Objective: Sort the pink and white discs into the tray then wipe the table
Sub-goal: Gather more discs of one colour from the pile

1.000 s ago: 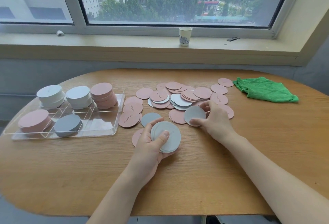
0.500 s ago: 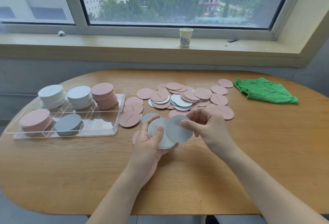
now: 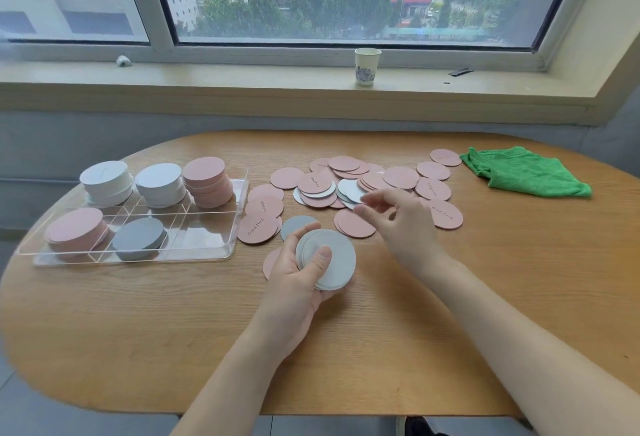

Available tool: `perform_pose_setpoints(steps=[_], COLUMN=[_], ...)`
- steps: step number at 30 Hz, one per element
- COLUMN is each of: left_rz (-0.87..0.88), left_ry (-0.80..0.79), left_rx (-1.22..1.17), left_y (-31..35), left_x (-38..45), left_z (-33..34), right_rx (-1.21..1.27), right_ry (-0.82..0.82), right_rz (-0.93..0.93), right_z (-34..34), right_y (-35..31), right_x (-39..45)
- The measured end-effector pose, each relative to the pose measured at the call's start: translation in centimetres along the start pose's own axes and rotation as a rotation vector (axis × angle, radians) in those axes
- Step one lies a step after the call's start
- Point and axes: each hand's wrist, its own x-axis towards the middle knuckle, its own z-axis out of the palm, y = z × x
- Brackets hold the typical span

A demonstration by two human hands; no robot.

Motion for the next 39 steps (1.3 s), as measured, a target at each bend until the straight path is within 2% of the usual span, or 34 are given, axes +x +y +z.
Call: perform_pose_setpoints(steps=[5, 17, 23, 25, 28, 31, 39], left_rz=[-0.016, -0.011, -0.012, -0.009, -0.004, 0.015, 0.085], left_ry=[0.015, 0.022, 0.036, 0.044, 0.075, 0.119, 0.144], left_rx=[-0.008, 0.03, 0.026, 0.019, 0.002, -0.028, -0.037], left_y=[0.0, 0.0, -0.1, -0.2, -0.4, -0.8, -0.9], left_x=[0.1, 0.2, 0.3, 0.4, 0.7, 1.2, 1.2], left_z=[-0.1, 0.1, 0.1, 0.0, -0.4, -1.1, -1.2], right_rx=[-0.277, -0.199, -0.296, -0.284, -0.143, 0.114, 0.569], right_ry=[-0.068, -0.136, -0.119, -0.069, 0.066, 0.111, -0.078], right_rz=[-0.06, -0.005, -0.143, -0.208, -0.248, -0.132, 0.182], right_z=[0.2, 0.6, 0.8, 0.7, 0.3, -0.4, -0.6], right_y=[3.6, 4.9, 5.5, 5.4, 4.2, 1.3, -0.6], right_x=[3.7, 6.0, 6.2, 6.0, 4.9, 3.0, -1.3])
